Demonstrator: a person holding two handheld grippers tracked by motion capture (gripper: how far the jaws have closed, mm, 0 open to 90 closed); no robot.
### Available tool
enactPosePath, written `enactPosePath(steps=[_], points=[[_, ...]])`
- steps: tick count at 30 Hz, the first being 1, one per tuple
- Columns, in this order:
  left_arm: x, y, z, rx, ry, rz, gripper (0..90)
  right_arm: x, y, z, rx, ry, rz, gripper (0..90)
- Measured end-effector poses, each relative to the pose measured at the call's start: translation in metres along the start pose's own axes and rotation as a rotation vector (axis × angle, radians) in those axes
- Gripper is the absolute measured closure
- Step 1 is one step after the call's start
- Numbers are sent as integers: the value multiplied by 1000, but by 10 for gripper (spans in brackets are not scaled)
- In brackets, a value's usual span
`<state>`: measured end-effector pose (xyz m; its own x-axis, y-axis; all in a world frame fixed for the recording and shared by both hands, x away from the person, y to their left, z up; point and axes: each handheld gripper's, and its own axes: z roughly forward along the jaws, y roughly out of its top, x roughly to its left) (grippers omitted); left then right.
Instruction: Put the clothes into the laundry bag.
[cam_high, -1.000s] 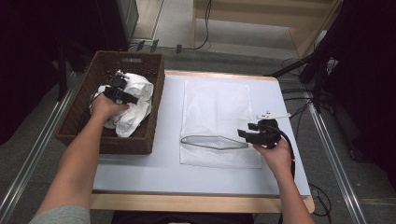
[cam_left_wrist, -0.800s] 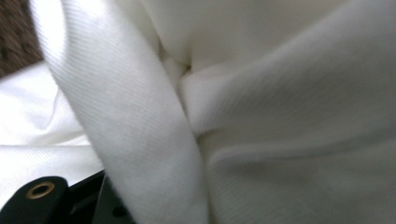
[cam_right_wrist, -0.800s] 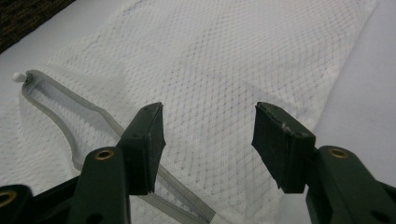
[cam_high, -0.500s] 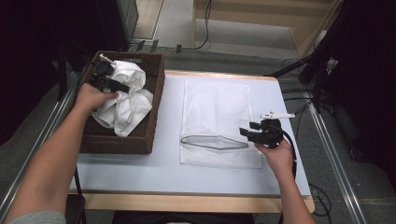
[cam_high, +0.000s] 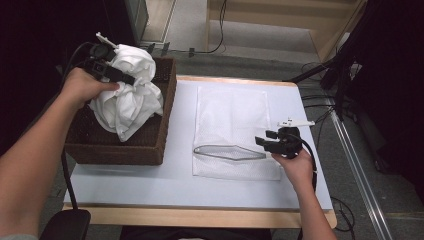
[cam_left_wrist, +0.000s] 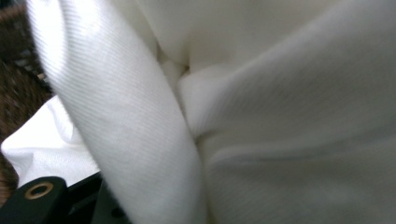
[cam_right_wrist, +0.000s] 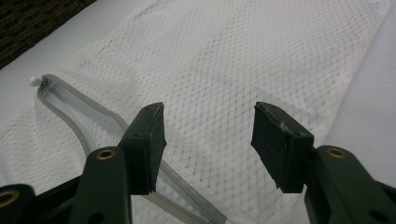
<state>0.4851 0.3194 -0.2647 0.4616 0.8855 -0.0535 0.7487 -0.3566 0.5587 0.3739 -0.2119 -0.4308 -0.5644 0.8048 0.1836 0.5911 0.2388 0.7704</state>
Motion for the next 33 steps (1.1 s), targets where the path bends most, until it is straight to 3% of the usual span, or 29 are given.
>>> enactPosePath(steps=[3,10,15,25,33], points=[[-4,7,-16,-27,-32,17,508,0,0,-1,-4,3,5,458],[-16,24,-45,-23,-92,115,506,-2,0,-2,-9,47,29,495],[-31,35,-64,-46,-131,153,505,-2,0,-3,-13,46,25,496],[-77,59,-97,-74,-202,268,501,-1,1,-3,-13,49,24,496],[-114,70,-97,-80,-281,316,501,1,1,-3,-15,54,-1,507]])
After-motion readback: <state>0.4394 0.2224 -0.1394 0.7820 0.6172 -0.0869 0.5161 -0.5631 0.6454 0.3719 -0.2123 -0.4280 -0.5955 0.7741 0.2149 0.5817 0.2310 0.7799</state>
